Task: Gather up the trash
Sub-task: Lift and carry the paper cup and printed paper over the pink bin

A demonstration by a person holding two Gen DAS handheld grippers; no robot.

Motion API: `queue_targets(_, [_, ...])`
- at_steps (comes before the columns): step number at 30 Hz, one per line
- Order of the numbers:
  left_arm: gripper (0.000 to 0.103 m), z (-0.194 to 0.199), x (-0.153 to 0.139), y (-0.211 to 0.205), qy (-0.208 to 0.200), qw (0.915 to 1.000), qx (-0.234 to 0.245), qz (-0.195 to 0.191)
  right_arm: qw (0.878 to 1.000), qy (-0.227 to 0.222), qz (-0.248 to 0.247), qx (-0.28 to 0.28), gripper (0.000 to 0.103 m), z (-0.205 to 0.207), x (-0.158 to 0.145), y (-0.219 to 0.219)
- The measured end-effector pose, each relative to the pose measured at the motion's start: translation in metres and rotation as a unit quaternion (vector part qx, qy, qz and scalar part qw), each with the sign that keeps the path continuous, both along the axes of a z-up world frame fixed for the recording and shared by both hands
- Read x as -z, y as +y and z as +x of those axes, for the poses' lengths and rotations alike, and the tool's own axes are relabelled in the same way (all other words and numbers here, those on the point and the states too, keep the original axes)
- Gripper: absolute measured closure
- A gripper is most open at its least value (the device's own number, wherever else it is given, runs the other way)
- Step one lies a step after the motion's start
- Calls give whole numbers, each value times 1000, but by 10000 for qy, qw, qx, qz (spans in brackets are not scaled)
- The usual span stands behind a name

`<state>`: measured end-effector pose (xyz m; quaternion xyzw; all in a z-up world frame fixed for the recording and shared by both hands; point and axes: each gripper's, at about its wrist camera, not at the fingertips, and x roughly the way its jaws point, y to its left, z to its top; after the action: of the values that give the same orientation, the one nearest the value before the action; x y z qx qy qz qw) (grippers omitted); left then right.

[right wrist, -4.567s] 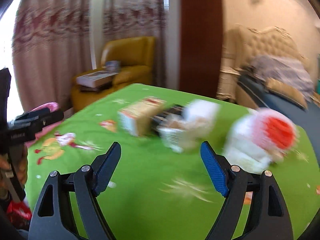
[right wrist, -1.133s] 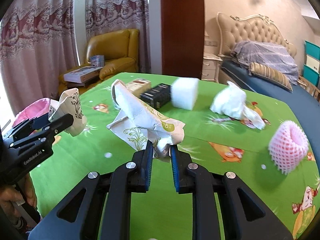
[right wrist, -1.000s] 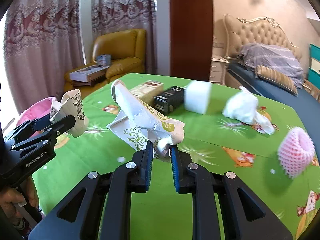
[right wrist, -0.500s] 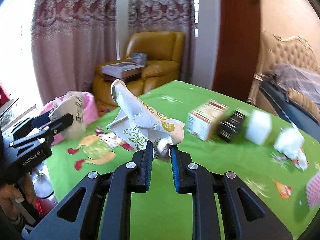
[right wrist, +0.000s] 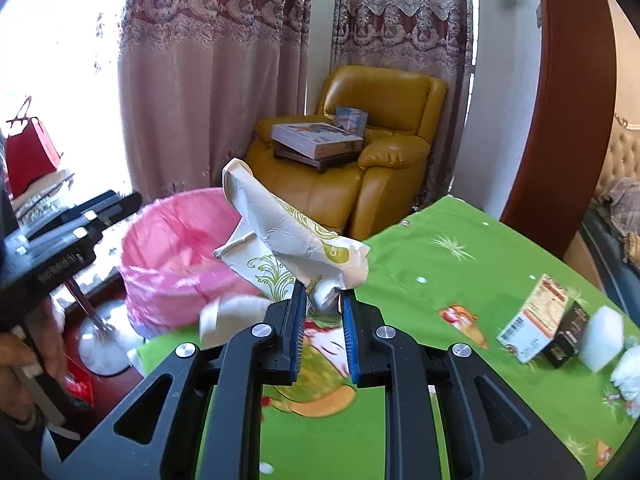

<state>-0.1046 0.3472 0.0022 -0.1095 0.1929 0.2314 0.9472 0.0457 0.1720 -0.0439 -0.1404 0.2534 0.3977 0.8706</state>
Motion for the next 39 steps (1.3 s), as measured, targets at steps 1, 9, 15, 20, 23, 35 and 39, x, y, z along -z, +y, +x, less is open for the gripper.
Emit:
queue_targets(1, [51, 3, 2, -1, -2, 9999, 98, -50, 10000, -1, 8, 29, 85, 0, 0, -1])
queue_targets(9, [17, 15, 24, -60, 70, 9965, 776, -288, 9975, 144, 151, 670, 85, 24, 4, -56])
queue_targets(15, [11, 53, 57, -98, 740, 9926, 946, -167, 9957, 205, 177, 888, 85, 28, 11, -84])
queue_targets(20, [34, 75, 82, -105, 1061, 9903, 888, -101, 9958, 283, 157, 855, 85, 26, 18, -89])
queue_targets(23, [48, 74, 80, -106, 931, 9912, 942, 4, 9963, 258, 131, 808, 85, 22, 22, -86])
queue_targets(35, [60, 35, 39, -88, 222, 9958, 887, 7, 9983, 267, 10, 511, 85, 11, 24, -57])
queue_targets(39, [60, 16, 14, -56, -97, 9989, 443, 81, 9997, 188, -14, 165, 84, 5, 16, -27])
